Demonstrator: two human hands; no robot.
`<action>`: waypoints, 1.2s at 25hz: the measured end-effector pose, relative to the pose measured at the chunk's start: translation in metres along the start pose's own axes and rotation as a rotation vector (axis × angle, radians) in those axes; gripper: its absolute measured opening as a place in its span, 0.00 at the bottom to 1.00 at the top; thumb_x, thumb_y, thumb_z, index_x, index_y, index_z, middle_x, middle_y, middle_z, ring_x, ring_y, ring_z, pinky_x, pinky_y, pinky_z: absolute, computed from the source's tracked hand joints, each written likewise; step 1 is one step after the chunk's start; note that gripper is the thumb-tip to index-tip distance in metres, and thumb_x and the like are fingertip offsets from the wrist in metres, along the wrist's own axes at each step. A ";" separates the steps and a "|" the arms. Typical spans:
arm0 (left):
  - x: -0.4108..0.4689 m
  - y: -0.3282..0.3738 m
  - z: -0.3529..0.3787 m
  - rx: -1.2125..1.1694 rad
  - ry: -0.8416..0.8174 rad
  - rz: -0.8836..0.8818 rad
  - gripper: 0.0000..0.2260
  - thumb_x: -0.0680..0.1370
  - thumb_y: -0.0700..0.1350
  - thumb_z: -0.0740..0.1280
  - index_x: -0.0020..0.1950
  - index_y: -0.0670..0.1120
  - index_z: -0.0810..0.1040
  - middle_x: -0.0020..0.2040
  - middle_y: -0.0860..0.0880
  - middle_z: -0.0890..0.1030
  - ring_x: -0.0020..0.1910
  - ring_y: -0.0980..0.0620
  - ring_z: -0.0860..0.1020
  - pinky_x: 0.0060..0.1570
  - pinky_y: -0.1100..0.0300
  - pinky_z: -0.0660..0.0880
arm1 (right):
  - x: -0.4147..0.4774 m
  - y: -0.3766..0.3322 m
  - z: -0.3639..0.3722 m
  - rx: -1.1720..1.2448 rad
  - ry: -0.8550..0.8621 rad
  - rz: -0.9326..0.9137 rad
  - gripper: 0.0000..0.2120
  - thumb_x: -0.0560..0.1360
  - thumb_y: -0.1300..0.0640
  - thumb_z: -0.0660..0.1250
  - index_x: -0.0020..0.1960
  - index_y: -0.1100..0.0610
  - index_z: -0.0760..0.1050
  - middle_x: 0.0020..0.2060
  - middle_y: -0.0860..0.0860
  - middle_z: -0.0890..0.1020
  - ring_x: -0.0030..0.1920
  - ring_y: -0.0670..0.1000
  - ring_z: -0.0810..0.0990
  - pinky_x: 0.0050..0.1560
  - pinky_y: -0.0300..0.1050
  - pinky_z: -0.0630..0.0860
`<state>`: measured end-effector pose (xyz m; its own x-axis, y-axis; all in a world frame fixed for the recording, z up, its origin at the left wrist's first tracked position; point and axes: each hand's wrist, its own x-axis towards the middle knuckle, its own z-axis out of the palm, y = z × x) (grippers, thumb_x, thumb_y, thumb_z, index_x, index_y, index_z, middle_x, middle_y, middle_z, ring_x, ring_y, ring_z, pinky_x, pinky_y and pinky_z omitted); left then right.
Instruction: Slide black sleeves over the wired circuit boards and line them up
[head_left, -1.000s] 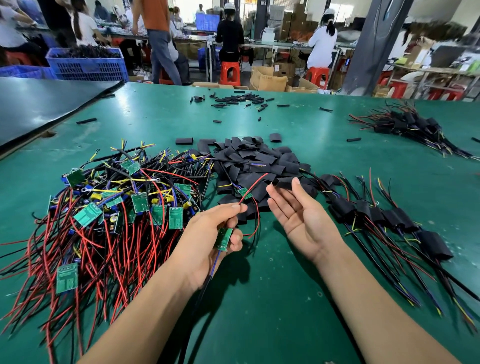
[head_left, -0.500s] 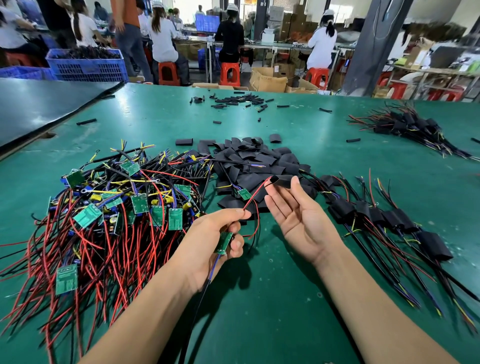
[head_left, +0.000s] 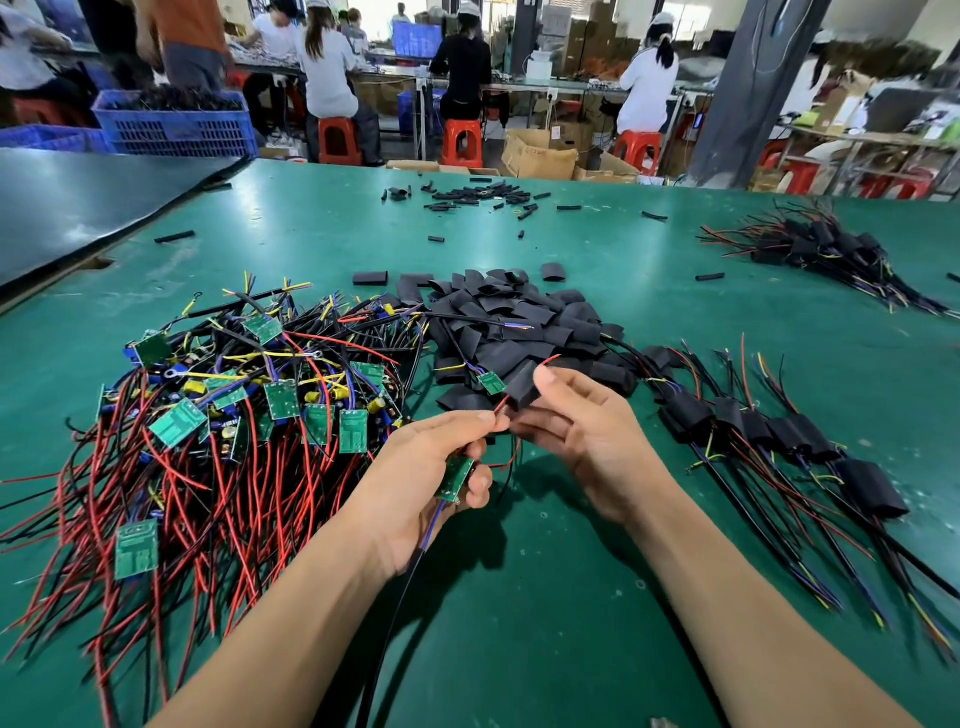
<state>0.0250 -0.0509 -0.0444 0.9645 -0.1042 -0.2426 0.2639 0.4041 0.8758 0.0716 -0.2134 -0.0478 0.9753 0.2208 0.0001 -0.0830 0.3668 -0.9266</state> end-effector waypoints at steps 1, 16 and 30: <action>-0.001 0.000 0.000 0.001 0.000 0.009 0.06 0.74 0.41 0.71 0.47 0.39 0.84 0.31 0.50 0.71 0.23 0.52 0.69 0.23 0.63 0.67 | -0.001 0.001 0.002 -0.028 -0.027 -0.021 0.04 0.69 0.50 0.76 0.39 0.51 0.83 0.38 0.53 0.86 0.37 0.50 0.85 0.43 0.43 0.82; -0.017 -0.005 0.018 0.572 0.163 0.356 0.07 0.73 0.40 0.75 0.49 0.47 0.82 0.41 0.45 0.85 0.34 0.48 0.84 0.36 0.61 0.80 | 0.004 -0.015 -0.006 0.099 0.262 -0.149 0.09 0.73 0.58 0.73 0.33 0.51 0.82 0.32 0.51 0.84 0.31 0.48 0.83 0.32 0.37 0.78; -0.012 -0.005 0.011 0.553 0.359 0.465 0.08 0.72 0.40 0.76 0.46 0.51 0.84 0.31 0.50 0.83 0.25 0.55 0.79 0.27 0.67 0.74 | -0.006 0.003 0.011 -0.143 0.157 -0.035 0.07 0.76 0.55 0.72 0.43 0.58 0.80 0.36 0.55 0.86 0.33 0.49 0.83 0.37 0.40 0.80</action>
<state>0.0121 -0.0613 -0.0413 0.9401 0.3007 0.1604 -0.1079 -0.1839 0.9770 0.0638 -0.2038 -0.0463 0.9979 0.0624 -0.0150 -0.0295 0.2378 -0.9709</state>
